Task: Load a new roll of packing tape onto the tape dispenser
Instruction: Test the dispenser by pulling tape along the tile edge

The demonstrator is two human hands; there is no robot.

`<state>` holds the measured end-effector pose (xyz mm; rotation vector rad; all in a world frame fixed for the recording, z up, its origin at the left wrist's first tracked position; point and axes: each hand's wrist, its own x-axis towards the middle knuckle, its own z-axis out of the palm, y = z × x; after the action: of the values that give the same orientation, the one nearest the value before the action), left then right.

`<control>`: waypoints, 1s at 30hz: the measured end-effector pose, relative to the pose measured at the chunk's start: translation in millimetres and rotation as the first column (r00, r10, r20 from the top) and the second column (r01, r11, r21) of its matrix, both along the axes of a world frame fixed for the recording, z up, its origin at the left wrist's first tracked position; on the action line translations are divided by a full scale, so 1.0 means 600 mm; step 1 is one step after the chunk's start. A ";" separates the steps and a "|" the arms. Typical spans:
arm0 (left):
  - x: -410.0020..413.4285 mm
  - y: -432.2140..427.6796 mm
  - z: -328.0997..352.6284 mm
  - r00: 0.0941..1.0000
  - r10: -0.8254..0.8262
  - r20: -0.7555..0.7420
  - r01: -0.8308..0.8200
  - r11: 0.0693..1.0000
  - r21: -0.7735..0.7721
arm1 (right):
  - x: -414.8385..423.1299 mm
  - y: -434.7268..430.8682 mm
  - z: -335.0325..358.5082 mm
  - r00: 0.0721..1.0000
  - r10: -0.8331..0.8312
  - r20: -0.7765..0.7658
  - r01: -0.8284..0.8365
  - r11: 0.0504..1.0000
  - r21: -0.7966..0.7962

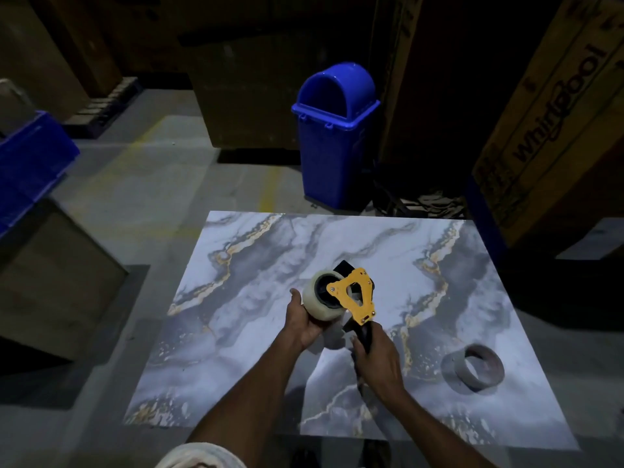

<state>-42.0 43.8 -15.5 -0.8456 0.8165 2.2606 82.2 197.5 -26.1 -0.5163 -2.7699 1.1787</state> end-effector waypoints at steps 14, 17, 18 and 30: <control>-0.044 0.028 -0.019 0.999 0.027 -0.018 -0.027 0.999 0.019 | -0.095 -0.007 -0.099 0.999 -0.034 0.040 0.035 0.999 -0.014; -0.043 0.020 -0.023 0.998 0.038 -0.048 -0.036 0.998 0.047 | -0.105 0.010 -0.106 0.998 -0.001 0.062 0.000 1.000 0.002; -0.043 0.019 -0.025 0.998 0.038 -0.055 -0.036 0.999 0.036 | -0.108 0.019 -0.105 0.998 0.020 0.064 -0.021 1.000 0.007; -0.041 0.036 -0.014 0.986 0.030 -0.161 -0.054 0.988 -0.148 | -0.159 0.104 -0.030 0.938 0.282 0.201 -0.288 0.957 0.004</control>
<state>-66.7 65.7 -23.7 -0.7635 1.0642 2.3487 -13.4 259.8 -43.8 -0.2440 -3.1142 1.1893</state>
